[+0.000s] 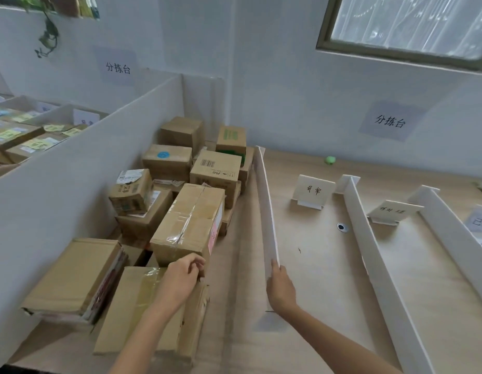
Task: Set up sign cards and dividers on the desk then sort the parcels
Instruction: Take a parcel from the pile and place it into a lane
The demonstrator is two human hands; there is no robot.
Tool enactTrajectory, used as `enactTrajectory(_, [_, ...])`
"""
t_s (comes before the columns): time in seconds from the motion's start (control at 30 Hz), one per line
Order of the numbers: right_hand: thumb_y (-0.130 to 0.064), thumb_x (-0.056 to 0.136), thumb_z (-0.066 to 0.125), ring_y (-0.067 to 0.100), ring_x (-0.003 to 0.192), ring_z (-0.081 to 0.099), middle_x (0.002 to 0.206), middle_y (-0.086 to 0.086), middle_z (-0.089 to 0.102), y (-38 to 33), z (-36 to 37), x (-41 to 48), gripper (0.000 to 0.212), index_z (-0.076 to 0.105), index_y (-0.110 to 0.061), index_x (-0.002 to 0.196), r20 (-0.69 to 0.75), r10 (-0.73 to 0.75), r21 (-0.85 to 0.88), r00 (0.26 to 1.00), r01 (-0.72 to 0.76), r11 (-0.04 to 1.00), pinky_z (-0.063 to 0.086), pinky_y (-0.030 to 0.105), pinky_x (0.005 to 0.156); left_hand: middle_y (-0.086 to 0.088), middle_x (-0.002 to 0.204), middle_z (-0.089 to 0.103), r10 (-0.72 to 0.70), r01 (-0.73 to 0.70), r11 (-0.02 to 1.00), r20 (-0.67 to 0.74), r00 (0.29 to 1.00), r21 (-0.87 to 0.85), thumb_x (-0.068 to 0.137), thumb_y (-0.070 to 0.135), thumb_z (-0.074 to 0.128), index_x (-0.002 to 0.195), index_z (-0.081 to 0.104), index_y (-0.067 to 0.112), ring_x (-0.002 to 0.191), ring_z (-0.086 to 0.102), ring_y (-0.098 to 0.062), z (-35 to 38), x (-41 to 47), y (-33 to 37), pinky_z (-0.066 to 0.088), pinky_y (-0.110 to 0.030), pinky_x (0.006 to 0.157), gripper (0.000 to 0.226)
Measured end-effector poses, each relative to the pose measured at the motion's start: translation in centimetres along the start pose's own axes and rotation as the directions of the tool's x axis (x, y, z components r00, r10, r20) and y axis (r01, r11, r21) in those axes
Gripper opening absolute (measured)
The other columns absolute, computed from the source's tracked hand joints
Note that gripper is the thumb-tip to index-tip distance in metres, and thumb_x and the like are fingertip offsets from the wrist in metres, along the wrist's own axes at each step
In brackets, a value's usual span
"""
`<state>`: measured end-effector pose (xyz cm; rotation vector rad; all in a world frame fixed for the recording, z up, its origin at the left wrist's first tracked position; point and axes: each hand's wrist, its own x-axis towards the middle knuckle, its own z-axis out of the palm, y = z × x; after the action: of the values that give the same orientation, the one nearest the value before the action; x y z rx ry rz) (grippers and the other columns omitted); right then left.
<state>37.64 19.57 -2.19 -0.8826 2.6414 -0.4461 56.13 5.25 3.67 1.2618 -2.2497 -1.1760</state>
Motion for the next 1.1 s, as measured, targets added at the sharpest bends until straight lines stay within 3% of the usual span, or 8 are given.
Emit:
enactTrajectory(0.1, [-0.003,0.093,0.033,0.025,0.076,0.045,0.122,0.008,0.043,1.7,-1.2,-1.1,0.055,0.019,-0.014,0.146,-0.021,0.011,-0.063,1.000,-0.012,0.998,0.038,0.030,0.064,0.007,0.082,0.067,0.022,-0.022,1.000,0.013,1.000,0.004,0.092,0.003,0.041,0.089,0.066,0.020,0.079,0.063,-0.006,0.1,-0.3,1.6,0.046,-0.013,0.065,0.030])
enactTrajectory(0.3, [-0.001,0.091,0.033,0.026,0.073,0.042,0.122,0.007,0.042,3.9,-0.7,-4.1,0.061,0.015,-0.015,0.147,-0.026,0.082,-0.091,0.996,-0.084,0.992,0.037,0.032,0.063,0.011,0.080,0.066,0.076,-0.076,0.996,0.013,0.997,0.037,0.088,0.002,0.042,0.084,0.065,0.023,0.075,0.062,-0.009,0.8,-0.8,3.3,0.052,-0.026,0.070,0.032])
enactTrajectory(0.43, [0.001,0.090,0.031,0.024,0.073,0.042,0.126,0.007,0.041,5.3,-0.1,-5.8,0.063,0.013,-0.015,0.148,-0.016,0.104,-0.115,0.994,-0.105,0.988,0.037,0.030,0.063,0.009,0.082,0.066,0.090,-0.092,0.995,0.042,0.995,0.049,0.090,0.004,0.042,0.087,0.065,0.023,0.072,0.058,-0.004,1.7,-1.8,3.5,0.045,-0.021,0.061,0.030])
enactTrajectory(0.63, [-0.002,0.090,0.030,0.028,0.082,0.050,0.130,0.008,0.039,7.0,0.9,-7.0,0.064,0.010,-0.014,0.149,0.075,0.066,-0.144,0.995,-0.054,0.988,0.038,0.031,0.065,0.008,0.081,0.067,0.062,-0.064,0.997,0.040,0.997,0.051,0.091,0.005,0.042,0.087,0.066,0.024,0.078,0.061,-0.008,1.8,-2.7,2.9,0.052,-0.030,0.071,0.031])
enactTrajectory(0.73, [-0.003,0.088,0.030,0.030,0.098,0.055,0.126,0.009,0.042,7.6,1.4,-7.1,0.062,0.015,-0.015,0.147,0.141,0.032,-0.114,0.989,-0.016,0.993,0.039,0.032,0.068,0.008,0.081,0.067,0.060,-0.062,0.996,0.040,0.997,0.060,0.091,0.006,0.041,0.085,0.065,0.027,0.079,0.063,-0.008,1.4,-3.0,2.7,0.054,-0.032,0.074,0.033])
enactTrajectory(0.87, [-0.003,0.085,0.028,0.028,0.094,0.053,0.111,0.008,0.049,7.7,1.2,-6.9,0.059,0.025,-0.019,0.142,0.204,-0.008,-0.073,0.979,0.023,0.997,0.042,0.034,0.073,0.008,0.083,0.067,0.040,-0.042,0.997,0.030,0.999,0.065,0.091,0.005,0.040,0.085,0.065,0.027,0.080,0.063,-0.008,1.0,-2.9,2.5,0.053,-0.027,0.070,0.033])
enactTrajectory(0.97, [-0.008,0.087,0.030,0.029,0.109,0.054,0.118,0.011,0.053,8.0,1.3,-6.6,0.053,0.030,-0.016,0.139,0.236,-0.028,-0.089,0.971,0.050,0.995,0.044,0.034,0.081,0.006,0.082,0.067,0.035,-0.035,0.998,0.016,0.999,0.044,0.091,0.004,0.040,0.086,0.066,0.023,0.080,0.064,-0.010,0.7,-2.6,2.5,0.053,-0.027,0.071,0.032])
enactTrajectory(1.1, [-0.015,0.088,0.034,0.028,0.111,0.053,0.117,0.010,0.056,8.2,1.5,-6.0,0.044,0.043,-0.015,0.131,0.254,-0.039,-0.132,0.966,0.075,0.988,0.048,0.035,0.087,0.005,0.082,0.067,0.051,-0.051,0.999,-0.013,0.999,-0.005,0.091,0.002,0.042,0.083,0.065,0.024,0.080,0.064,-0.008,0.0,-1.9,2.6,0.047,-0.017,0.065,0.033])
